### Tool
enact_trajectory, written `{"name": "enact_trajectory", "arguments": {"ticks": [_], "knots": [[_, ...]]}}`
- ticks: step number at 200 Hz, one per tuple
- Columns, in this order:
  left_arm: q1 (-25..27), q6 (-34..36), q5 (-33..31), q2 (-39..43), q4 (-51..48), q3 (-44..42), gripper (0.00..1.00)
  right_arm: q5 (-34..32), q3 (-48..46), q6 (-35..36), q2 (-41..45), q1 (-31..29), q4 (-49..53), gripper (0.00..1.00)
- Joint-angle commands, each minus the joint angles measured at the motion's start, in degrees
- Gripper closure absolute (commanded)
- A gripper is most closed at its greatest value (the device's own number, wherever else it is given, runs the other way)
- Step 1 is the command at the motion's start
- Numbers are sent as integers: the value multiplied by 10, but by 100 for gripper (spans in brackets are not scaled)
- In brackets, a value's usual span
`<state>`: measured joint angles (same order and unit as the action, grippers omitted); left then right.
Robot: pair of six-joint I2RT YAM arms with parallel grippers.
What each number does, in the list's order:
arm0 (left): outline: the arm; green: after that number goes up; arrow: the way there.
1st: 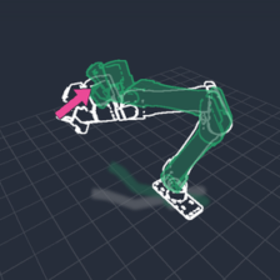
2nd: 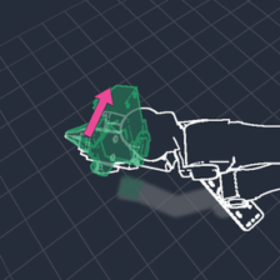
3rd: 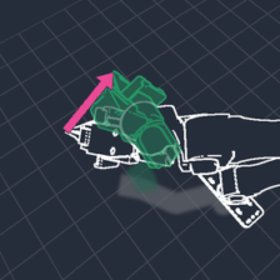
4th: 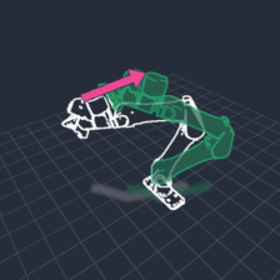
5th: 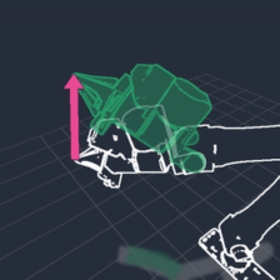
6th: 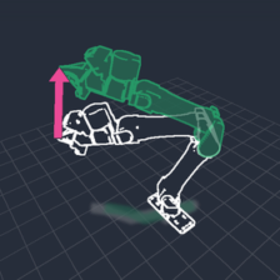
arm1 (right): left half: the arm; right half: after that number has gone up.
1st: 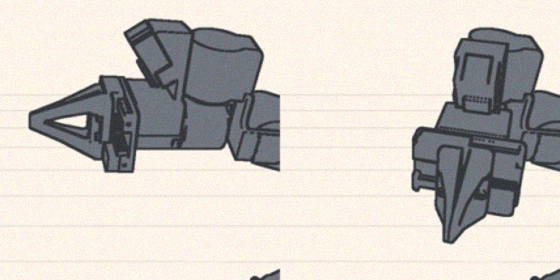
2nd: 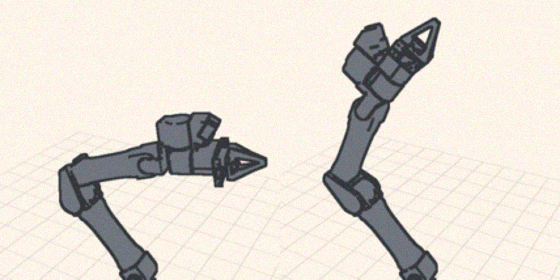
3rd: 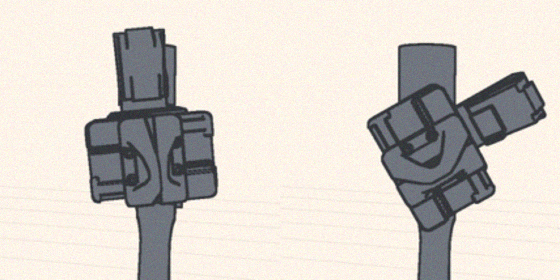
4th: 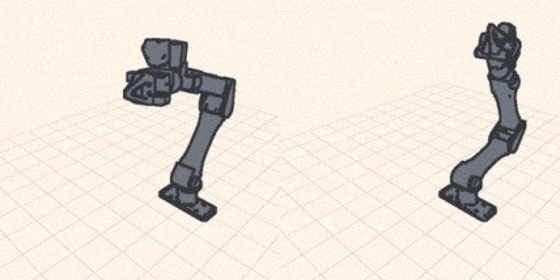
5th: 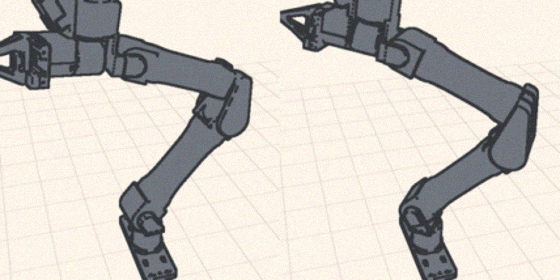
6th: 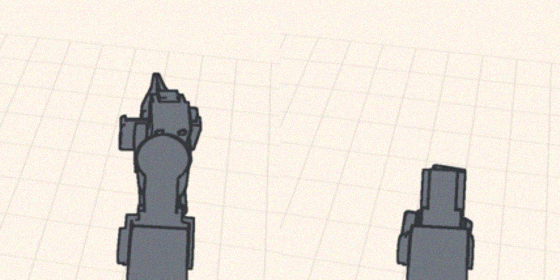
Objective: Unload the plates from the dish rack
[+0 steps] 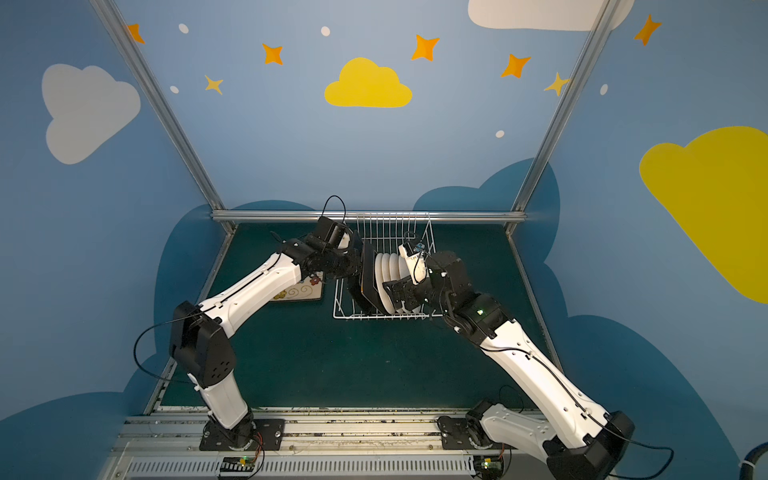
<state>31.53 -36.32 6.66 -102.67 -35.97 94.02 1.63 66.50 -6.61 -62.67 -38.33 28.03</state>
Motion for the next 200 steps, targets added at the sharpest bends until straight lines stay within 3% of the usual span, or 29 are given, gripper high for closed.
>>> {"name": "enact_trajectory", "arguments": {"ticks": [1,76,200], "knots": [[-8,43,-6,53,-5,7,97,7,0,-5,-3,3,-13,9],[-32,2,44,93,64,-32,97,11,0,-8,-7,3,-18,9],[-52,-16,60,132,101,-51,97,15,-1,-12,-10,3,-24,9]]}}
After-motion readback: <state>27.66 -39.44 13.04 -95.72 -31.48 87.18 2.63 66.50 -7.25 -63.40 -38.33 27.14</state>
